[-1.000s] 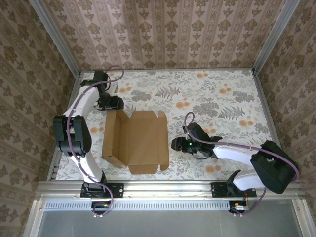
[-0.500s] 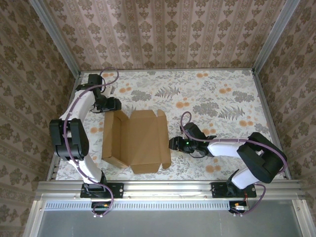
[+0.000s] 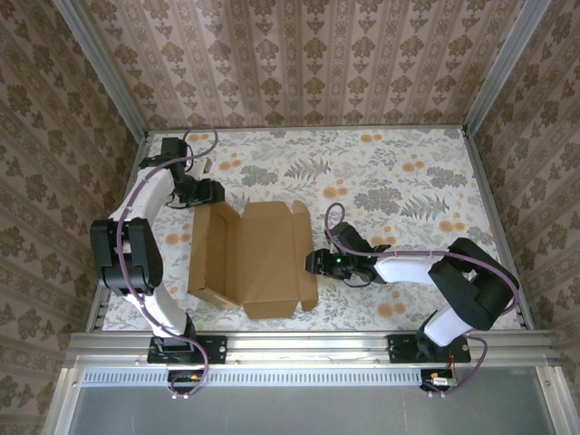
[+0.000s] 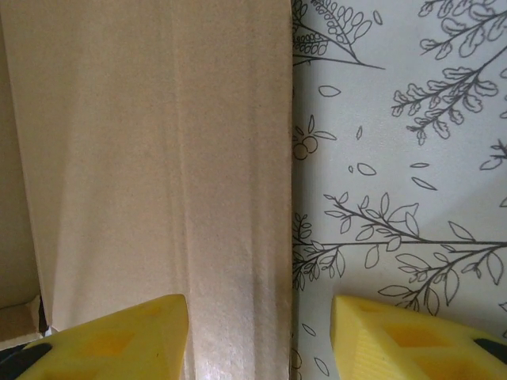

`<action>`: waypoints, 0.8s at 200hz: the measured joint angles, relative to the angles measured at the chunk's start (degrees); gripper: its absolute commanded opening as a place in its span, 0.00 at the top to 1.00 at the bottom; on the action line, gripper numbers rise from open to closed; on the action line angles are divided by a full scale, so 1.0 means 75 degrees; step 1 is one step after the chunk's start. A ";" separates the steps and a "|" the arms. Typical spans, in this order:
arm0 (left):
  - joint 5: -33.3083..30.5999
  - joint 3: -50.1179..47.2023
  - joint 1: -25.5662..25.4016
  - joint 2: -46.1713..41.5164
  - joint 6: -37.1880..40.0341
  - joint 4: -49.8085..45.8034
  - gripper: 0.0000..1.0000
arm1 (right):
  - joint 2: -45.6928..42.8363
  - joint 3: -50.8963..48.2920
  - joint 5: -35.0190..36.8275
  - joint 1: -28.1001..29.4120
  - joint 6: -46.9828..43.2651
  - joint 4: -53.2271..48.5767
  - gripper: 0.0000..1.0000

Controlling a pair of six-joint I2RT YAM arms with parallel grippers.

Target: Fold the paper box

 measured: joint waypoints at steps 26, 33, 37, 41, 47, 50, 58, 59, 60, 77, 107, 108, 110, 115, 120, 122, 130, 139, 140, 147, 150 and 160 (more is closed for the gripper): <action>0.0035 -0.0017 0.0000 0.0000 -0.0003 0.0015 0.56 | 0.0050 0.0052 0.0003 0.0017 -0.0003 -0.0009 0.48; 0.0038 -0.0017 0.0000 0.0000 -0.0006 0.0017 0.56 | 0.0050 0.0052 0.0003 0.0017 -0.0003 -0.0003 0.49; 0.0038 -0.0017 0.0000 0.0000 -0.0006 0.0017 0.56 | 0.0050 0.0052 0.0003 0.0017 -0.0003 0.0003 0.49; 0.0038 -0.0017 0.0000 0.0000 -0.0006 0.0017 0.56 | 0.0050 0.0052 0.0000 0.0017 -0.0003 0.0015 0.49; 0.0038 -0.0020 0.0000 0.0000 -0.0006 0.0017 0.56 | 0.0052 0.0050 0.0000 0.0017 -0.0003 0.0038 0.49; 0.0041 -0.0023 0.0000 0.0000 -0.0009 0.0020 0.56 | 0.0052 0.0044 0.0000 0.0017 0.0000 0.0061 0.49; 0.0052 -0.0032 0.0000 0.0000 -0.0015 0.0026 0.56 | 0.0052 0.0026 0.0000 0.0032 -0.0003 0.0125 0.49; 0.0055 -0.0032 0.0000 0.0000 -0.0020 0.0026 0.56 | 0.0052 0.0023 0.0000 0.0032 -0.0003 0.0131 0.50; 0.0055 -0.0032 0.0000 0.0000 -0.0020 0.0026 0.56 | 0.0052 0.0023 0.0000 0.0032 -0.0003 0.0131 0.50; 0.0064 -0.0032 -0.0003 0.0000 -0.0029 0.0029 0.56 | 0.0085 -0.0023 -0.0015 0.0061 0.0000 0.0358 0.50; 0.0105 -0.0041 -0.0006 0.0000 -0.0032 0.0064 0.56 | 0.0224 -0.0061 -0.0291 0.0274 -0.0035 0.1037 0.51; 0.0105 -0.0041 -0.0006 0.0000 -0.0032 0.0064 0.56 | 0.0224 -0.0061 -0.0297 0.0277 -0.0035 0.1055 0.51; 0.0105 -0.0041 -0.0006 0.0000 -0.0032 0.0064 0.56 | 0.0224 -0.0061 -0.0315 0.0286 -0.0041 0.1081 0.52; 0.0108 -0.0041 -0.0006 0.0000 -0.0029 0.0067 0.56 | 0.0224 -0.0064 -0.0350 0.0294 -0.0050 0.1148 0.52; 0.0108 -0.0041 -0.0006 0.0000 -0.0032 0.0067 0.56 | 0.0224 -0.0070 -0.0382 0.0294 -0.0058 0.1212 0.52; 0.0108 -0.0041 -0.0006 0.0000 -0.0029 0.0067 0.56 | 0.0221 -0.0070 -0.0396 0.0294 -0.0064 0.1256 0.53; 0.0108 -0.0044 -0.0006 0.0003 -0.0029 0.0067 0.56 | 0.0216 -0.0070 -0.0411 0.0297 -0.0085 0.1335 0.53; 0.0108 -0.0044 -0.0006 0.0000 -0.0029 0.0067 0.56 | 0.0184 -0.0082 -0.0411 0.0294 -0.0122 0.1405 0.54; 0.0108 -0.0044 -0.0006 0.0000 -0.0032 0.0067 0.56 | 0.0181 -0.0087 -0.0411 0.0294 -0.0122 0.1408 0.55; 0.0111 -0.0044 -0.0006 0.0000 -0.0032 0.0067 0.56 | 0.0099 -0.0117 -0.0408 0.0294 -0.0160 0.1434 0.55; 0.0117 -0.0044 -0.0006 0.0003 -0.0032 0.0067 0.56 | 0.0044 -0.0131 -0.0405 0.0297 -0.0187 0.1431 0.56; 0.0125 -0.0044 -0.0006 0.0000 -0.0032 0.0067 0.56 | -0.0099 -0.0163 -0.0402 0.0294 -0.0213 0.1428 0.58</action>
